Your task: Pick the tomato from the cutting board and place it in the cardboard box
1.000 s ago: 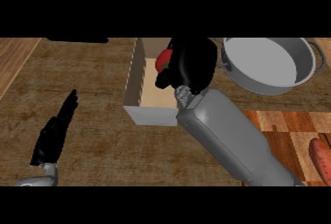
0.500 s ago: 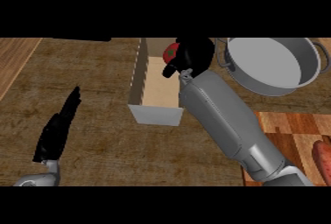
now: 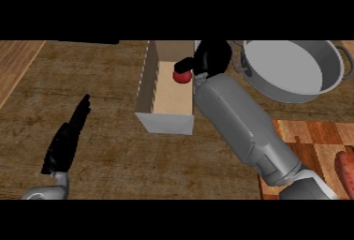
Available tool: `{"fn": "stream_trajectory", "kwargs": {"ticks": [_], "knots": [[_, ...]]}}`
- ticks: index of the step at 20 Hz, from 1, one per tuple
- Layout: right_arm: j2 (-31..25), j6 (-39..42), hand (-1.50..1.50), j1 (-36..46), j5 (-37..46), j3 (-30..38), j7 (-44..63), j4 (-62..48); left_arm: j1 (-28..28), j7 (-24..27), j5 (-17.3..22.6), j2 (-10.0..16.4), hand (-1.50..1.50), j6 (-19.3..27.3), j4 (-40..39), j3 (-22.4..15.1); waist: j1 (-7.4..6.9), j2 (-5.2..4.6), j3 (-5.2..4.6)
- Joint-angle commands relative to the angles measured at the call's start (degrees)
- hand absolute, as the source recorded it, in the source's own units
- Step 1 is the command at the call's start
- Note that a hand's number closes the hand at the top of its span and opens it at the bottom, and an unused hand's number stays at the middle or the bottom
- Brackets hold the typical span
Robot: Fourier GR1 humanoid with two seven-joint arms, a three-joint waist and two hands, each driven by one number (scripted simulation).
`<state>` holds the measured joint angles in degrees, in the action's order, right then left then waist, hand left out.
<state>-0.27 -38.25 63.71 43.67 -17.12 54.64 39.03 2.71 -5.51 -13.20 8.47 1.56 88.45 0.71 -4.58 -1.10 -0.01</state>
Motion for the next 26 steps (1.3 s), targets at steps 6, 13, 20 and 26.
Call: {"fn": "stream_trajectory", "kwargs": {"ticks": [6,13,20,26], "knots": [[0.3,-25.7,-1.5,-2.0,-0.6,3.9,-2.2,4.5,-1.7,2.1,2.2,2.4,0.0,-1.1,-0.5,3.6,2.17,0.79,0.02],[-1.5,-31.5,-1.5,-8.6,3.1,8.9,-3.0,13.2,-3.2,-1.7,1.5,2.1,0.0,0.0,2.3,3.8,5.68,1.82,0.03],[-4.6,-25.6,-1.5,-27.8,7.6,8.0,-1.1,37.8,-5.9,0.3,2.4,2.2,0.0,0.0,1.5,5.4,7.96,2.46,-0.02],[-10.9,-17.2,-1.5,-48.6,5.7,2.3,-1.0,62.7,-4.3,1.0,2.7,4.0,0.0,-0.3,0.7,7.3,7.91,2.08,-0.02]]}}
